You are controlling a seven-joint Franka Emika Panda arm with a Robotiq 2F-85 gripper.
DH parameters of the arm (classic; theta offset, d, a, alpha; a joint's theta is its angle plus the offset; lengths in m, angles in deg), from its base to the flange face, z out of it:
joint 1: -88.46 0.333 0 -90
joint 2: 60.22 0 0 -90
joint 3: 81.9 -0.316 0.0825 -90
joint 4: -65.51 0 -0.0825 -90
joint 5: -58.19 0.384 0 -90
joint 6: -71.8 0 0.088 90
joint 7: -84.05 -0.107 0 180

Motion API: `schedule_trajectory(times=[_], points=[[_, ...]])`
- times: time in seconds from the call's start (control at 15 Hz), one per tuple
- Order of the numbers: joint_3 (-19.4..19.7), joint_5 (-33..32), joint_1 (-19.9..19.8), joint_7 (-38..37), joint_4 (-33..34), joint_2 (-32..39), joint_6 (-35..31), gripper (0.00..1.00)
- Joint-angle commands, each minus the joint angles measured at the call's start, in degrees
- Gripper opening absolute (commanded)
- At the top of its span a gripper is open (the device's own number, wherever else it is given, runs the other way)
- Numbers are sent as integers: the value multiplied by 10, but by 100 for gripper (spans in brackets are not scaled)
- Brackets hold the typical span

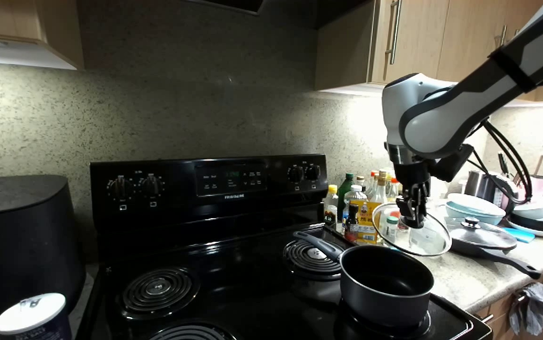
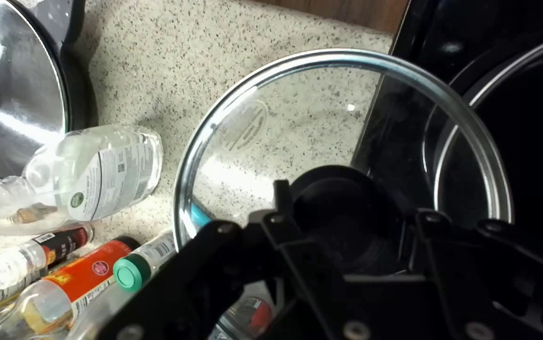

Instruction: Put the lid on the pot

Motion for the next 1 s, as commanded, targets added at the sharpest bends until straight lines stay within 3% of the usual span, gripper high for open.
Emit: schedule_trajectory(times=[0.0, 0.07, 0.33, 0.4, 0.93], points=[[-10, -11, 6, 1, -18, -18, -2, 22], [-10, -6, 5, -5, -3, 0, 1, 47], [-12, -6, 6, -5, -6, 0, 1, 47], [-12, -6, 5, -5, -6, 0, 1, 22], [-45, -162, 62, -97, -3, 24, 41, 22]])
